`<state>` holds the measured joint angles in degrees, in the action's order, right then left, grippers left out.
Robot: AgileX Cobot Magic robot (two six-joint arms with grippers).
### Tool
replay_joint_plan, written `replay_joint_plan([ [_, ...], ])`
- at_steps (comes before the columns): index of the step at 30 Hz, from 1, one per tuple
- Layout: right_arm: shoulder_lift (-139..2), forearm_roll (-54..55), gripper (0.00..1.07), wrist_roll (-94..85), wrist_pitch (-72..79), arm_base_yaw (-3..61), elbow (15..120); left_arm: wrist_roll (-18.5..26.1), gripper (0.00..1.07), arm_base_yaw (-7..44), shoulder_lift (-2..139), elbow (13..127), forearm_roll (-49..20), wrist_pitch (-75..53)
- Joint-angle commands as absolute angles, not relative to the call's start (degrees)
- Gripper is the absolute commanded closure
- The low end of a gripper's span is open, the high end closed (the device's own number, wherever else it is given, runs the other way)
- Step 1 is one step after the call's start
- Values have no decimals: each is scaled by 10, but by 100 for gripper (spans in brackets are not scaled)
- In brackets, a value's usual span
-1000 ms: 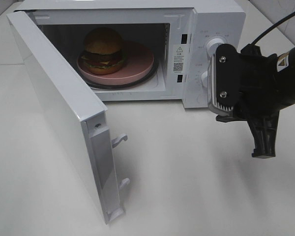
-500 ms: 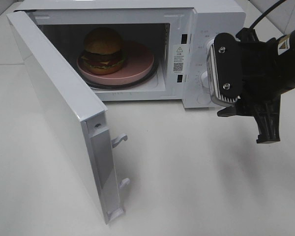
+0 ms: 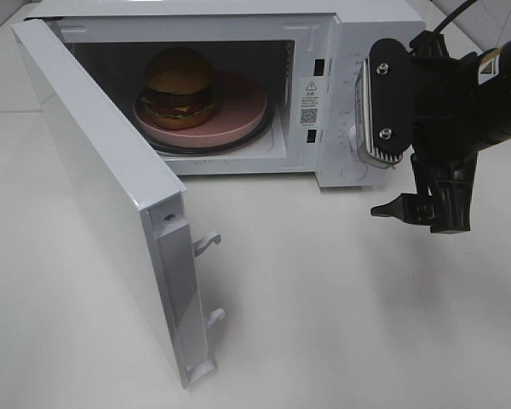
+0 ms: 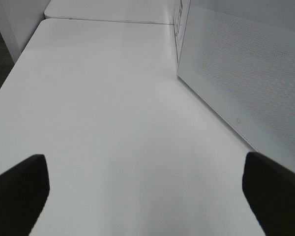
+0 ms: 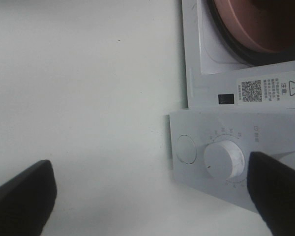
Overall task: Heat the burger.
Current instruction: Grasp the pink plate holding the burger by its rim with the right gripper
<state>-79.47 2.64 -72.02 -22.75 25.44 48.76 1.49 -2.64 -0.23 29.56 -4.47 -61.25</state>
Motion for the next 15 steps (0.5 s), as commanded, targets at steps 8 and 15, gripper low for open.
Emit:
replay_joint_plan([
  [8, -818, -65, 10, -661, -219, 293, 521, 14, 7, -25, -10, 295, -45, -612],
  [15, -881, -143, 12, -591, -219, 315, 572, 14, 7, -25, -10, 295, -45, -612],
])
